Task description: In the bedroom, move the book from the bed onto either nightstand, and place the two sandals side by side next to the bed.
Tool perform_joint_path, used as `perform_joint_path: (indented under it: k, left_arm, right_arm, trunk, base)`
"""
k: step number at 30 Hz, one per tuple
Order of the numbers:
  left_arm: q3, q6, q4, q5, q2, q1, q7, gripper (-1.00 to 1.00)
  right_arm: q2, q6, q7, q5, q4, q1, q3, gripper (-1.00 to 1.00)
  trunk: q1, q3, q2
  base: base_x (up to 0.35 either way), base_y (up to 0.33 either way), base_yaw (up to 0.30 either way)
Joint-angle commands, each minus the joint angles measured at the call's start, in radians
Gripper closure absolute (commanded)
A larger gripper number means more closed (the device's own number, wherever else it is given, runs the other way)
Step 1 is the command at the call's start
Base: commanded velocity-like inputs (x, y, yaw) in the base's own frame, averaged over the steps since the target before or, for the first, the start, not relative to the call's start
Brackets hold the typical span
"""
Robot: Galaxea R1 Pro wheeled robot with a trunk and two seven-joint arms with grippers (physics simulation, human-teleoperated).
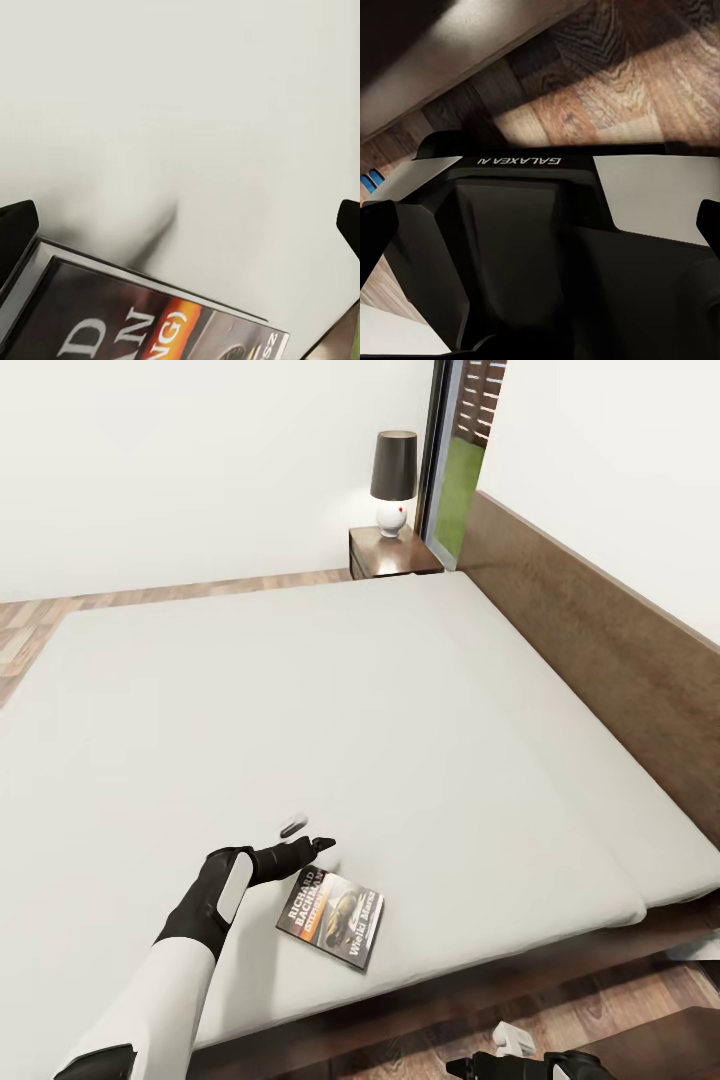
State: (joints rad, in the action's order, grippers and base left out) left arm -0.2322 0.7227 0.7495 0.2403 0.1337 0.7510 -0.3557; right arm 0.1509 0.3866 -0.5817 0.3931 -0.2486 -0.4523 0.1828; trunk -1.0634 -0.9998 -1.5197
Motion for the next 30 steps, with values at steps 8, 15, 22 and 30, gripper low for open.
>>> perform_joint_path:
  k: [8, 15, 22, 30]
  left_arm:
    - [-0.006, 0.007, 0.001, 0.001, 0.001, 0.001, -0.003, -1.00]
    - [-0.006, 0.007, 0.000, 0.001, 0.001, 0.001, -0.003, -1.00]
    - [-0.006, 0.007, 0.000, 0.001, 0.001, 0.001, -0.003, -1.00]
    - [-0.006, 0.007, -0.001, 0.001, 0.001, 0.001, -0.003, -1.00]
  right_arm:
    - [0.001, 0.006, 0.000, 0.010, -0.001, 0.000, 0.007, -1.00]
    - [0.001, 0.006, 0.000, 0.010, -0.001, 0.000, 0.007, -1.00]
    - [0.001, 0.006, 0.000, 0.010, -0.001, 0.000, 0.007, -1.00]
    - [0.001, 0.006, 0.000, 0.010, -0.001, 0.000, 0.007, -1.00]
  trunk:
    - [0.000, -0.001, 0.000]
    - [0.000, -0.001, 0.000]
    - [0.000, -0.001, 0.000]
    - [0.000, -0.001, 0.000]
  base:
    - [0.000, 0.000, 0.000]
    - [-0.163, 0.000, 0.000]
    - [-0.087, 0.000, 0.000]
    - [-0.004, 0.000, 0.000]
